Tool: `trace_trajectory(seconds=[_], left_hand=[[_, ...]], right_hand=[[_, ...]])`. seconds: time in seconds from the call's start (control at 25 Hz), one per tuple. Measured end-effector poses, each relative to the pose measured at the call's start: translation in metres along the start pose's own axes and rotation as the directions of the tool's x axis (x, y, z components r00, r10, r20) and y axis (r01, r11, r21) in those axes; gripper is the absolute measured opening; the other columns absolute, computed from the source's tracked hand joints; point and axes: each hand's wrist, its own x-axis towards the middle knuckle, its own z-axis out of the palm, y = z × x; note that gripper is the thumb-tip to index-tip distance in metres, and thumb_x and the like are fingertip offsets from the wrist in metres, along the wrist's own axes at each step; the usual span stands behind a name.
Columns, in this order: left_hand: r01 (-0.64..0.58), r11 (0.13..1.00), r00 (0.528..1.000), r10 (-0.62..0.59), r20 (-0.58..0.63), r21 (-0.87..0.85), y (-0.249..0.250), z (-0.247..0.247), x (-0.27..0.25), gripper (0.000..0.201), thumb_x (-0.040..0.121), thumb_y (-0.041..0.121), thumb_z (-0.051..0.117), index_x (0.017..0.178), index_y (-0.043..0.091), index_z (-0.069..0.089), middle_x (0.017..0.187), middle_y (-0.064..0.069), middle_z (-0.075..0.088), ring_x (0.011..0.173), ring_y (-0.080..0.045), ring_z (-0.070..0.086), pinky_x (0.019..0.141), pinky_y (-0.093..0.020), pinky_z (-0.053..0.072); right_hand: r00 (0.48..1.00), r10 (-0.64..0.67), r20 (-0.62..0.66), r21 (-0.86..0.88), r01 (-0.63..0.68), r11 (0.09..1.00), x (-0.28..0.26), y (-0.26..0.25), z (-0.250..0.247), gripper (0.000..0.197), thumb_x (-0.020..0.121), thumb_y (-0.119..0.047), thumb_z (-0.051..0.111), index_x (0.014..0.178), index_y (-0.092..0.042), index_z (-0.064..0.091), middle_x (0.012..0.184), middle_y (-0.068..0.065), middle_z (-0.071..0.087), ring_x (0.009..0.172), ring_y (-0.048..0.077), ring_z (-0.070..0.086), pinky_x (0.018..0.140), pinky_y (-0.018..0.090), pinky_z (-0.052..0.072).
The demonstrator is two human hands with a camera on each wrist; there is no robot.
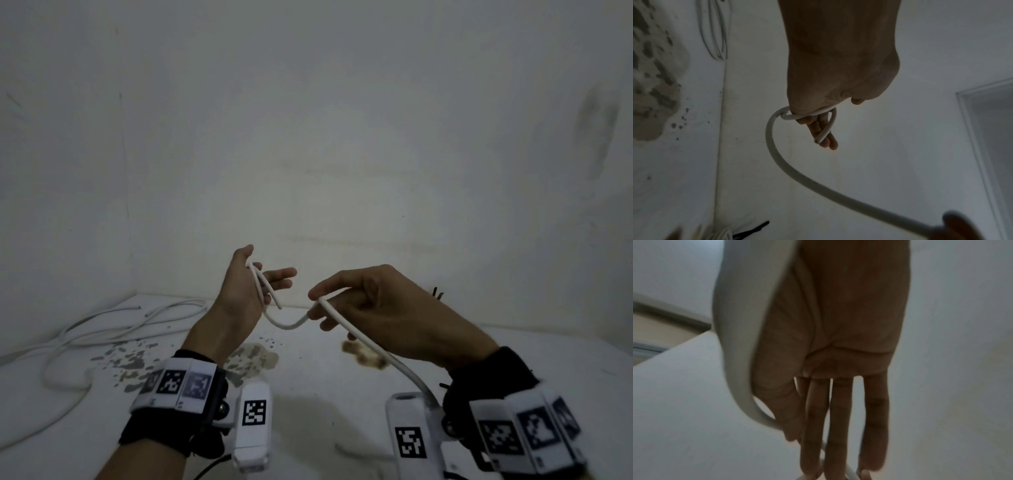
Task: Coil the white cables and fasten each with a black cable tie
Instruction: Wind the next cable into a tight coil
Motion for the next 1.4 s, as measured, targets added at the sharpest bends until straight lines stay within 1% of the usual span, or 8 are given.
trace_trajectory(seconds=[0.2,0.4,0.6,0.8,1.04,1.2,1.32,1.4], left_hand=[[0.073,0.891,0.981,-0.144,0.126,0.449,-0.028,0.026,-0.010,0.069,0.100,0.061,0.024,0.096,0.001,0.058,0.056,-0.008,0.066,0.065,-0.022,0.062,0.068,-0.030,0.050],[0.106,0.824,0.770,-0.423,0.478,0.557,-0.035,0.030,-0.025,0.090,0.081,0.086,0.013,0.078,0.010,0.061,0.057,-0.006,0.052,0.053,-0.018,0.043,0.058,-0.029,0.033],[0.041,0.814,0.844,-0.339,0.416,0.580,-0.034,0.044,-0.034,0.051,0.092,0.065,0.041,0.073,0.018,0.042,0.057,0.005,0.018,0.051,-0.013,0.014,0.055,-0.027,0.014],[0.100,0.858,0.950,-0.233,0.209,0.504,-0.033,0.051,-0.035,0.053,0.092,0.063,0.048,0.066,0.018,0.045,0.054,0.004,0.019,0.045,-0.014,0.016,0.046,-0.025,0.024],[0.132,0.889,0.973,-0.201,0.115,0.438,-0.032,0.046,-0.027,0.051,0.097,0.055,0.045,0.065,0.016,0.046,0.052,0.006,0.020,0.042,-0.012,0.016,0.042,-0.023,0.022],[0.111,0.846,0.980,-0.180,0.082,0.522,-0.033,0.044,-0.027,0.041,0.100,0.043,0.046,0.068,0.017,0.047,0.052,0.006,0.023,0.041,-0.012,0.019,0.043,-0.023,0.022],[0.117,0.847,0.985,-0.166,0.050,0.518,-0.036,0.043,-0.027,0.041,0.102,0.039,0.041,0.069,0.016,0.046,0.049,0.006,0.023,0.038,-0.011,0.019,0.041,-0.022,0.021],[0.126,0.859,0.987,-0.158,0.023,0.496,-0.035,0.044,-0.026,0.041,0.103,0.038,0.039,0.069,0.015,0.045,0.047,0.007,0.023,0.037,-0.011,0.019,0.041,-0.022,0.020]], right_hand=[[0.959,-0.001,-0.284,0.146,0.044,0.988,0.015,-0.003,0.030,0.016,0.096,-0.026,0.063,0.093,-0.012,0.070,0.074,0.005,0.076,0.066,0.019,0.074,0.062,0.036,0.061],[0.833,0.372,-0.409,0.559,-0.094,0.824,0.022,0.025,0.027,0.019,0.101,-0.016,0.054,0.100,0.003,0.056,0.069,0.014,0.073,0.057,0.033,0.069,0.046,0.032,0.052],[0.687,0.603,-0.405,0.783,-0.079,0.617,0.023,0.047,0.013,0.014,0.096,-0.012,0.057,0.092,0.001,0.058,0.064,0.006,0.061,0.046,0.019,0.060,0.042,0.026,0.046],[0.668,0.633,-0.391,0.827,-0.047,0.561,0.024,0.052,0.010,0.007,0.088,-0.009,0.063,0.092,-0.004,0.062,0.079,0.008,0.061,0.059,0.019,0.063,0.044,0.025,0.047],[0.597,0.685,-0.418,0.875,0.062,0.480,0.023,0.075,0.001,0.029,0.086,0.008,0.067,0.113,0.016,0.061,0.080,0.015,0.069,0.053,0.016,0.070,0.043,0.023,0.051],[0.544,0.716,-0.438,0.863,0.031,0.504,0.020,0.087,-0.004,0.020,0.082,0.007,0.073,0.098,0.015,0.064,0.073,0.017,0.065,0.044,0.015,0.064,0.042,0.022,0.050],[0.529,0.714,-0.458,0.844,0.006,0.537,0.018,0.087,-0.010,0.040,0.078,0.005,0.077,0.111,0.021,0.060,0.068,0.019,0.067,0.043,0.015,0.063,0.042,0.023,0.052],[0.517,0.705,-0.485,0.832,0.026,0.554,0.017,0.087,-0.010,0.082,0.076,0.006,0.078,0.144,0.013,0.032,0.081,0.024,0.070,0.046,0.016,0.065,0.045,0.026,0.056]])
